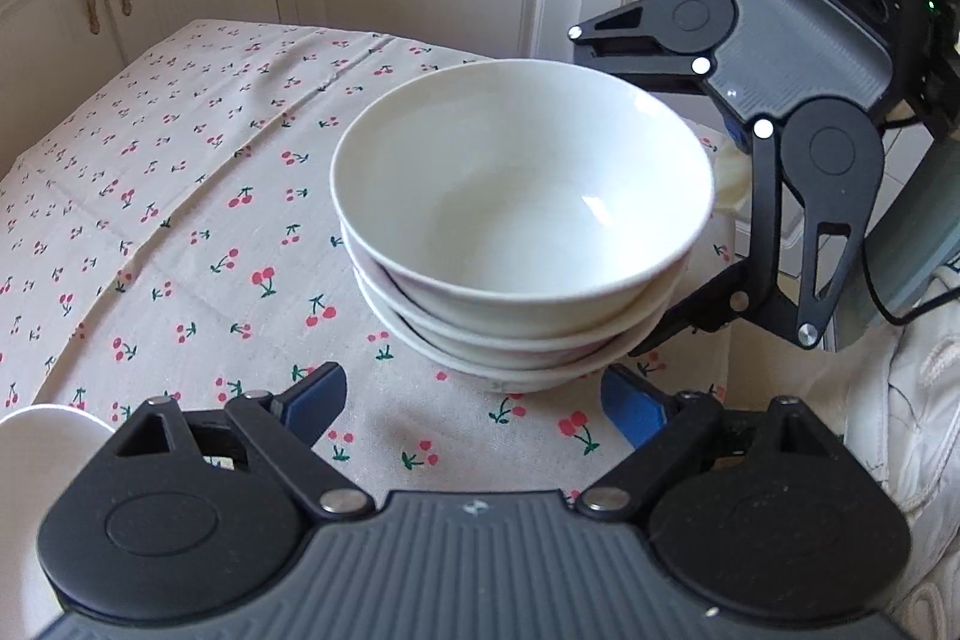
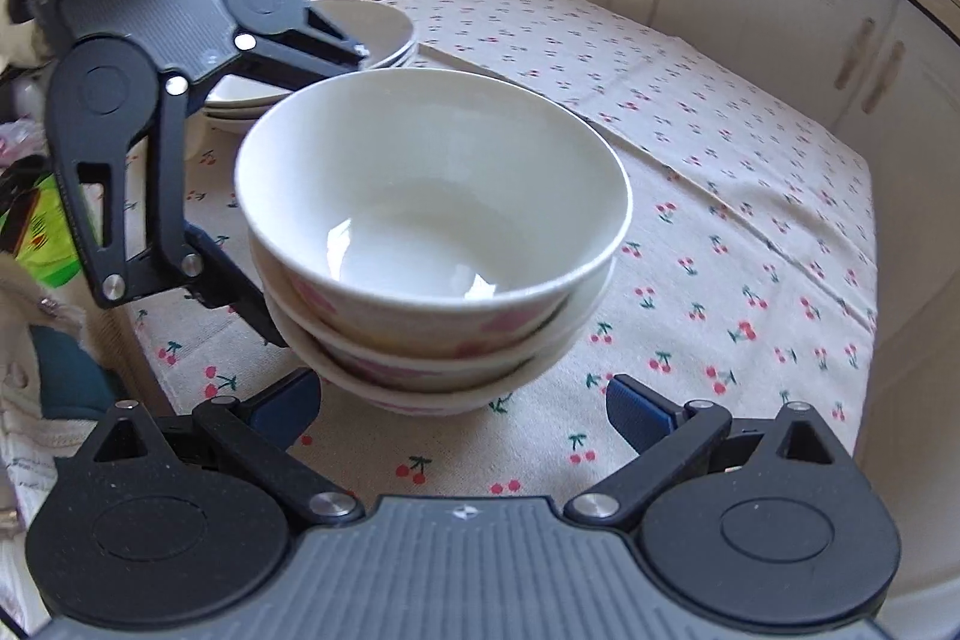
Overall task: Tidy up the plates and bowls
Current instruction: 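Grip the three-bowl stack with the left tool while the right tool grips its opposite rim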
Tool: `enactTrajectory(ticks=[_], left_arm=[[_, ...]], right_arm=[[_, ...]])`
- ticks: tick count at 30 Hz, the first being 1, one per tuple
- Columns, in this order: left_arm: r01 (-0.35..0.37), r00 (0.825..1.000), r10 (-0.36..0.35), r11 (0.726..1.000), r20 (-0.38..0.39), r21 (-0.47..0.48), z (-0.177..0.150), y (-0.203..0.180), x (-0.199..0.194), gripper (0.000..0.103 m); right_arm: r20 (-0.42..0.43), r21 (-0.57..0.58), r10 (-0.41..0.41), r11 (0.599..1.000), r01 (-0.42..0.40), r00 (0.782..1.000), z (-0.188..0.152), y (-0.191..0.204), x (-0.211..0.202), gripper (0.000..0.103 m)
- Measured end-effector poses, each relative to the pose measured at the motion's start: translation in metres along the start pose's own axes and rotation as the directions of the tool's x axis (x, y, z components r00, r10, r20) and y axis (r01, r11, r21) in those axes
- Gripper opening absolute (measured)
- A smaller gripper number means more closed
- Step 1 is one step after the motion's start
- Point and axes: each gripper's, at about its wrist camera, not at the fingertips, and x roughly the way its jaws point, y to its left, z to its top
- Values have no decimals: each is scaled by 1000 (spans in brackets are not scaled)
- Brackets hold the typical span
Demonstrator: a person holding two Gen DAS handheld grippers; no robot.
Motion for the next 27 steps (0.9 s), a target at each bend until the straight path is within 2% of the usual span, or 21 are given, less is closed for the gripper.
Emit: enactTrajectory(ticks=[6, 12, 18, 27], left_arm=[[73, 997, -75, 995, 18, 60, 5, 4, 1, 91], [129, 991, -131, 990, 20, 61, 6, 14, 6, 89], [160, 987, -162, 983, 18, 86, 7, 17, 9, 89], [198, 980, -200, 976, 21, 89, 5, 21, 11, 84]], right_arm=[[-10, -78, 64, 995, -64, 998, 15, -7, -3, 102], [-33, -124, 96, 987, -100, 995, 21, -7, -3, 100], [-43, -120, 134, 983, -138, 990, 24, -9, -3, 97], [-53, -123, 143, 981, -149, 988, 25, -8, -3, 94]])
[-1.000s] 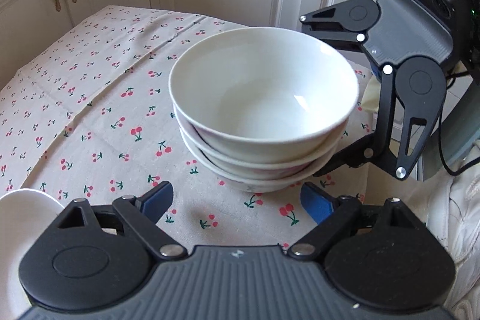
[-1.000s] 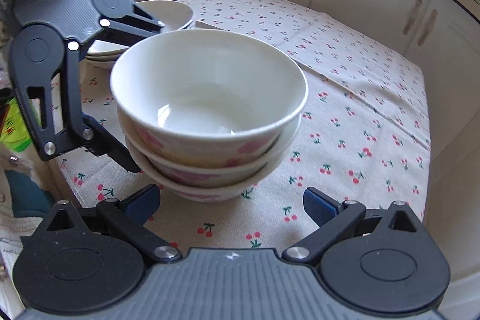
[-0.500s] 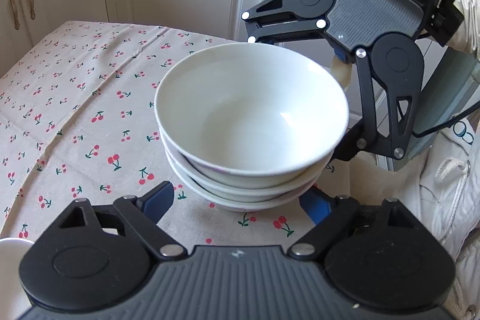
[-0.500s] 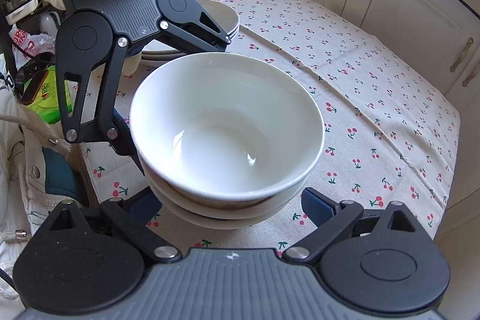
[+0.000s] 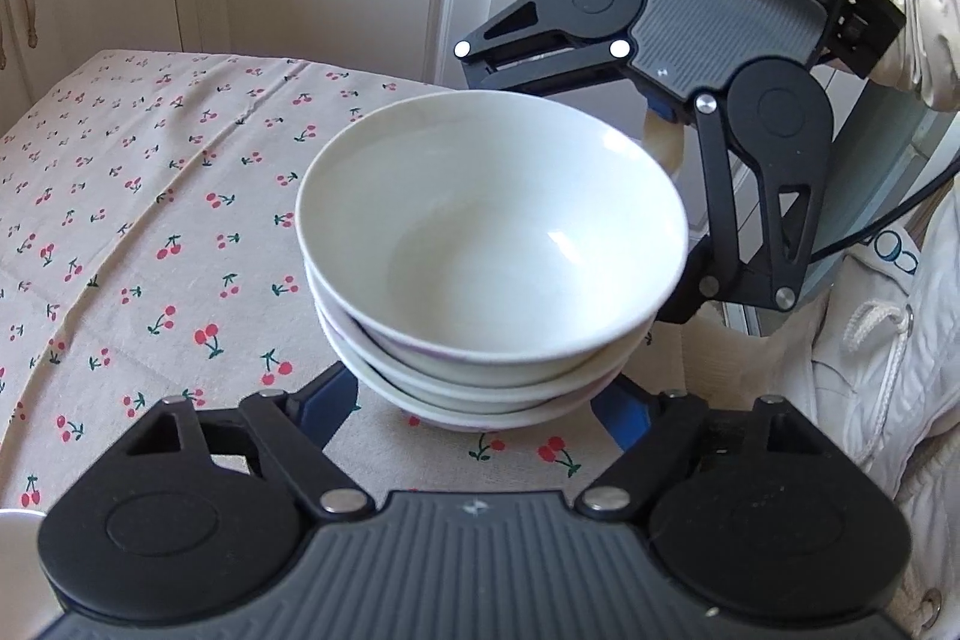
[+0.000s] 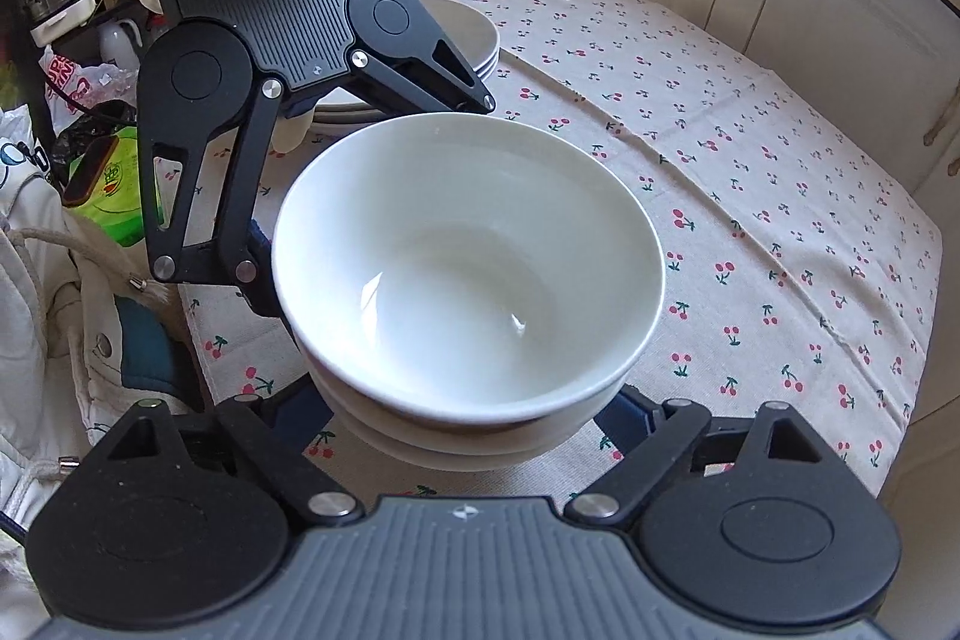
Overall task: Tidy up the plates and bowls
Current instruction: 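Lift and carry the bowl stack with both tools over the plate stack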
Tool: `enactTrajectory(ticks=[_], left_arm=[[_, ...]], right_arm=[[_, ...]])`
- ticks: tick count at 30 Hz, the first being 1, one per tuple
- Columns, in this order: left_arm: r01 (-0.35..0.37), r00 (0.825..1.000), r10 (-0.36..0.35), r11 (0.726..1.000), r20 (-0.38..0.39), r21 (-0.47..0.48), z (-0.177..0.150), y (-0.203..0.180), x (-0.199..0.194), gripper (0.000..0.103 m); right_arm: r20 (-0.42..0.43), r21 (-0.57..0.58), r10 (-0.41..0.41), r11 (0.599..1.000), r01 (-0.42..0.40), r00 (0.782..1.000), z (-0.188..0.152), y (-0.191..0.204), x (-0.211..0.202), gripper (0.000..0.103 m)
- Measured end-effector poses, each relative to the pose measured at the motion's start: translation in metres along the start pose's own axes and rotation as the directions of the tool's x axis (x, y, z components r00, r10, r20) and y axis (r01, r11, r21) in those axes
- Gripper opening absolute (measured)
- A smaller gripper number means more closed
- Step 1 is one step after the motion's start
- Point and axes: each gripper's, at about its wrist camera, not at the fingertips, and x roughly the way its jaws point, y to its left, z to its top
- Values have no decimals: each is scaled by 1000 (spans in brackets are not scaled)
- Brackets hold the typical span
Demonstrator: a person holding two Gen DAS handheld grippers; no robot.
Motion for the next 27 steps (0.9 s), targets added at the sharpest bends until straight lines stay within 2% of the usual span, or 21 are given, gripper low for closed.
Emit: enactTrajectory(ticks=[15, 19, 27], left_arm=[[-36, 999, 36, 999, 0, 9, -2, -10, -6, 81], [-40, 999, 40, 999, 1, 1, -2, -12, -9, 81], [-93, 995, 93, 996, 26, -12, -2, -23, -33, 80]], right_arm=[[-4, -4, -12, 1000, 12, 1000, 1, 1, -1, 93], [-7, -24, -17, 1000, 17, 1000, 3, 6, -3, 93], [1, -85, -39, 996, 39, 999, 20, 16, -13, 93]])
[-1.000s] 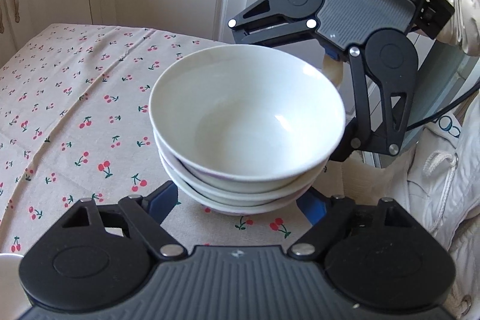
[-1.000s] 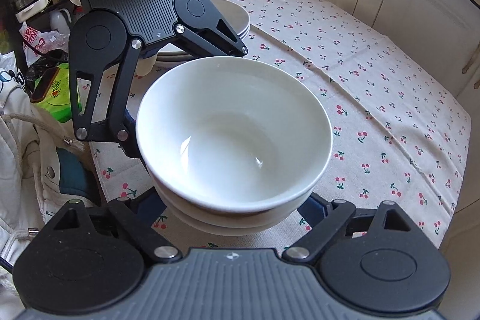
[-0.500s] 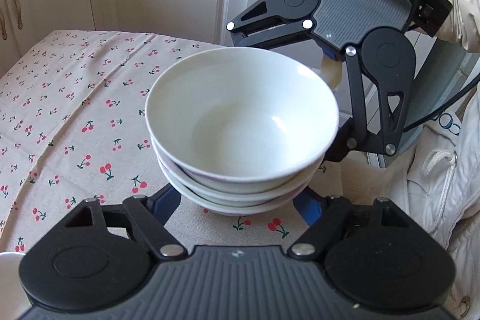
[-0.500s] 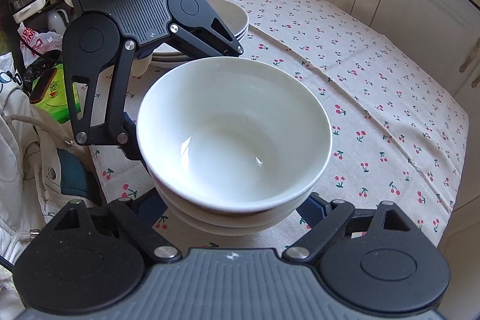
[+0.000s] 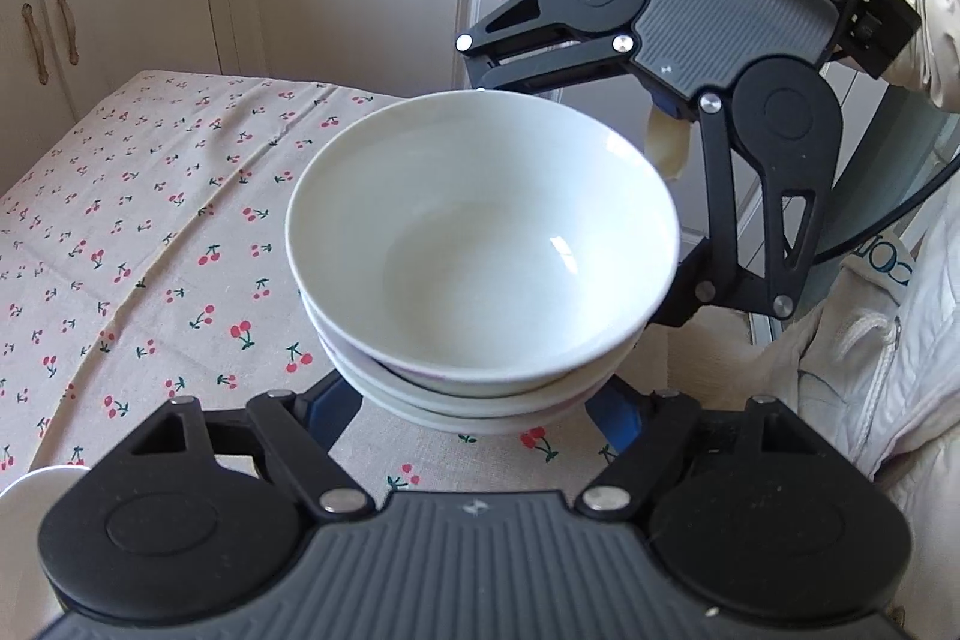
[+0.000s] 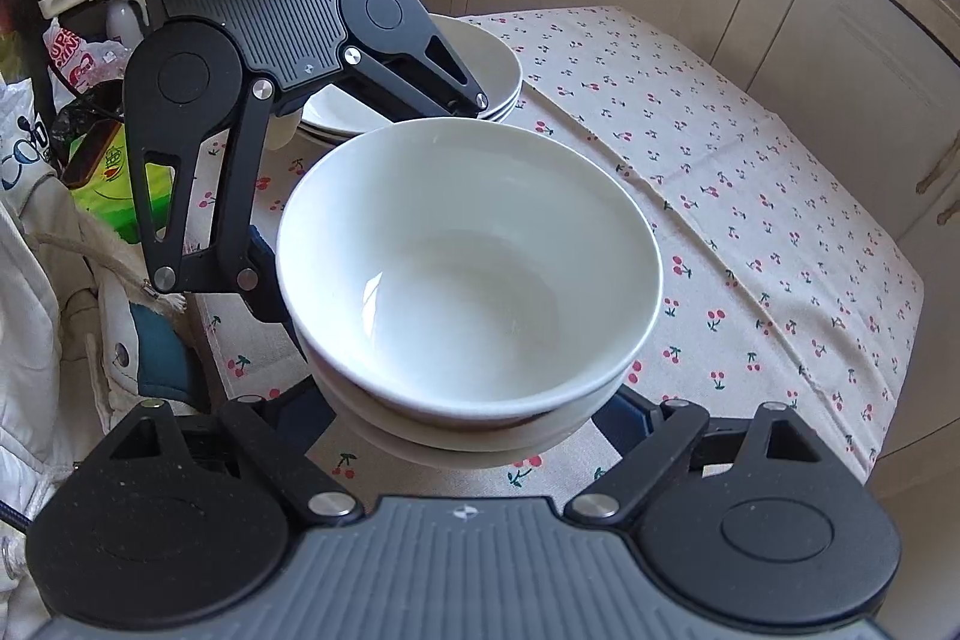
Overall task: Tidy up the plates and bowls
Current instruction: 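Lift and carry the bowl stack with both tools over the plate stack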
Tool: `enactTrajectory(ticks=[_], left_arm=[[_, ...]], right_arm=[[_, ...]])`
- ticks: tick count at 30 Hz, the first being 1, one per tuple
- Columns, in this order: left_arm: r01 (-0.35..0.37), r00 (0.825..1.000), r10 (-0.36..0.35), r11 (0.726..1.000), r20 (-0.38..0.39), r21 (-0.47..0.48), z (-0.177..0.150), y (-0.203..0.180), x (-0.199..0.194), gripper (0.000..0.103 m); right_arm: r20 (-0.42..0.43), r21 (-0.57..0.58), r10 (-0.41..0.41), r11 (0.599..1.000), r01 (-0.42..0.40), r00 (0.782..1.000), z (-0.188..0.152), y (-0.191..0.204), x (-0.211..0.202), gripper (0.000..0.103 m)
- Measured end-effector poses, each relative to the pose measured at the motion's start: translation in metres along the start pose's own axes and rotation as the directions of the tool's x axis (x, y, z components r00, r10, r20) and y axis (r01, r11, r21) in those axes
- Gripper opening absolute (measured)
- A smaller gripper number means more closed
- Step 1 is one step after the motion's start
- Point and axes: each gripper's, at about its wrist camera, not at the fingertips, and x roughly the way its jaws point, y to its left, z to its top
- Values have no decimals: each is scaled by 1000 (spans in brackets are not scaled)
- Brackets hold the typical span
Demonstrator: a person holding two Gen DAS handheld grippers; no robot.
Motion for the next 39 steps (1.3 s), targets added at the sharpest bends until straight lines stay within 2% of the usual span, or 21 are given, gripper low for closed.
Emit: enactTrajectory(ticks=[13, 24, 28, 39], left_arm=[[-138, 990, 140, 988, 27, -62, -30, 9, -61, 80], [-270, 961, 274, 955, 17, -125, -61, 40, -109, 80], [-293, 955, 296, 944, 2, -155, -73, 53, -115, 80], [-309, 951, 304, 928, -57, -208, -89, 80, -102, 79]], right_arm=[[37, -156, 9, 988, -3, 999, 59, 17, 12, 93], [78, -273, 48, 962, -25, 996, 129, 22, 52, 93], [75, -291, 71, 956, -46, 995, 148, 17, 72, 93], [40, -264, 131, 958, -116, 991, 164, 13, 116, 93]])
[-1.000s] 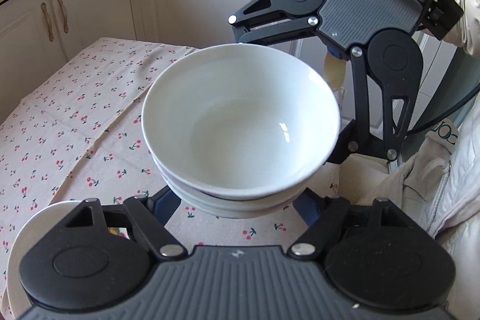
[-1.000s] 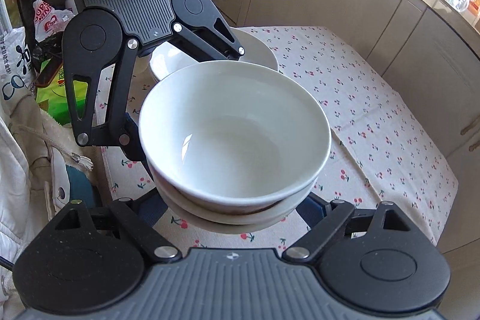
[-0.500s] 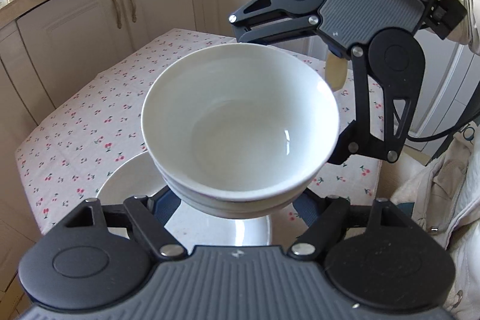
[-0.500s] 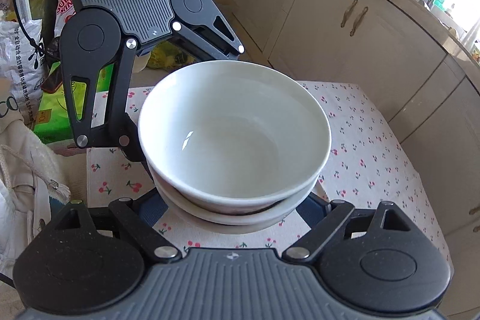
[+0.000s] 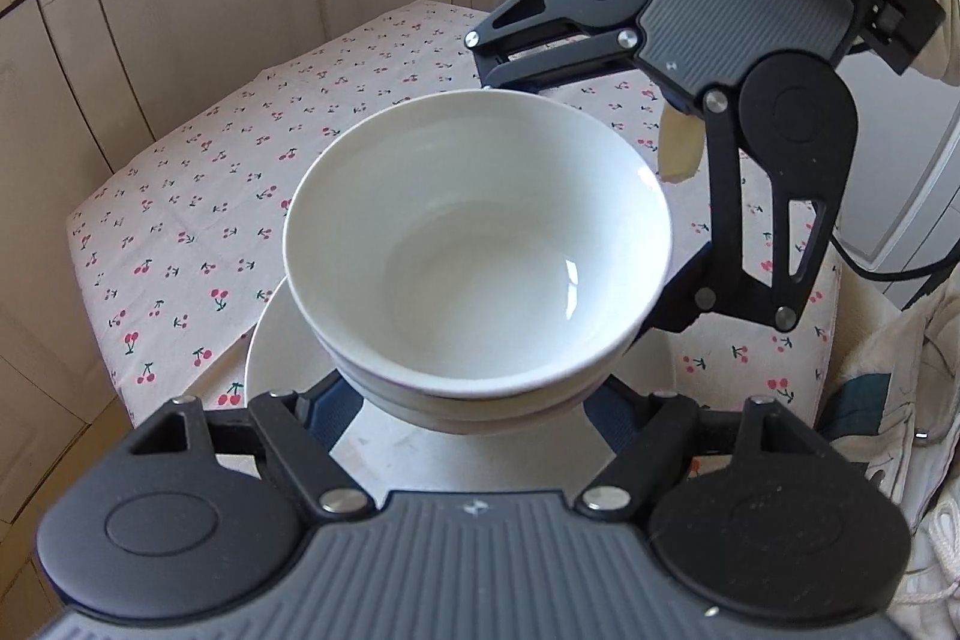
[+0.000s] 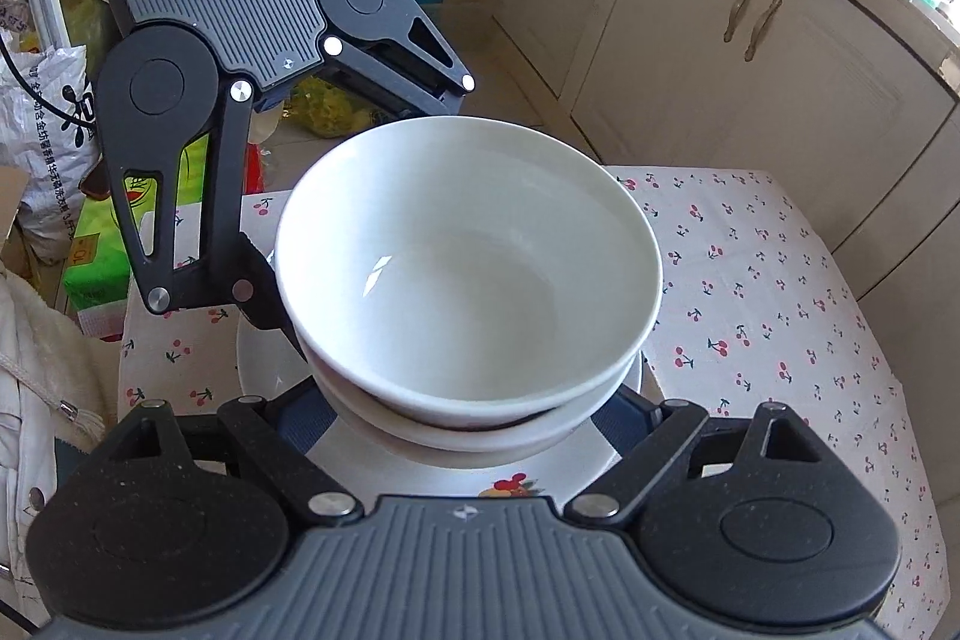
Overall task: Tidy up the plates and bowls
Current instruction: 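Lift and carry the bowl stack with both tools over the plate stack, then lower the bowls onto the plates and open both tools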
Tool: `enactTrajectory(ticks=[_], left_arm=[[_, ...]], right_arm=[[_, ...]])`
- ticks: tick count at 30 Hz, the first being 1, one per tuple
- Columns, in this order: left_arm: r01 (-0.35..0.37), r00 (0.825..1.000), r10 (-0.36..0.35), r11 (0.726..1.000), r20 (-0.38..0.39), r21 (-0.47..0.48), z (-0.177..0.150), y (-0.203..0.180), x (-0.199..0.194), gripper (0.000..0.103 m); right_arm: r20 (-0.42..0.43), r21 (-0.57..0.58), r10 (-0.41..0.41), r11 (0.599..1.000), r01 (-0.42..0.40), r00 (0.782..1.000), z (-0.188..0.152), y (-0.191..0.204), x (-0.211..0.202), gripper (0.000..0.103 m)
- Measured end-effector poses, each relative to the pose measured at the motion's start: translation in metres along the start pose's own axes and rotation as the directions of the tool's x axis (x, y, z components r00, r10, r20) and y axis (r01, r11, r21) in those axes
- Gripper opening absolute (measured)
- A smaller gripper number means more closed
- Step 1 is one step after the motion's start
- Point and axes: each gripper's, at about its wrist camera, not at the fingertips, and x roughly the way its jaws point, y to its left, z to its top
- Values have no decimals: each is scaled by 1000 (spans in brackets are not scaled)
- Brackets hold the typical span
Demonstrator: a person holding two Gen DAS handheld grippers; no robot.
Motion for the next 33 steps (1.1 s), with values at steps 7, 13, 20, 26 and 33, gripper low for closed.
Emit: enactTrajectory(ticks=[7, 13, 20, 26, 33], left_arm=[[-9, 1000, 9, 1000, -1, -19, -9, 7, -1, 79], [-31, 999, 31, 999, 30, -8, -13, 6, -3, 79], [-58, 994, 68, 992, 87, -112, -26, 0, -16, 93], [-145, 972, 178, 968, 156, -203, -40, -28, -47, 97], [-287, 899, 380, 888, 219, -360, -38, -73, -76, 102]], right_arm=[[0, 15, 10, 1000, -10, 1000, 3, 0, 10, 93], [5, 71, 24, 997, -25, 1000, -1, -3, 7, 93], [32, 120, -17, 993, 13, 999, -6, 5, -3, 101], [-4, 176, -204, 964, 202, 979, -17, 30, -34, 103], [-39, 445, -388, 819, 363, 921, -38, 57, -79, 103]])
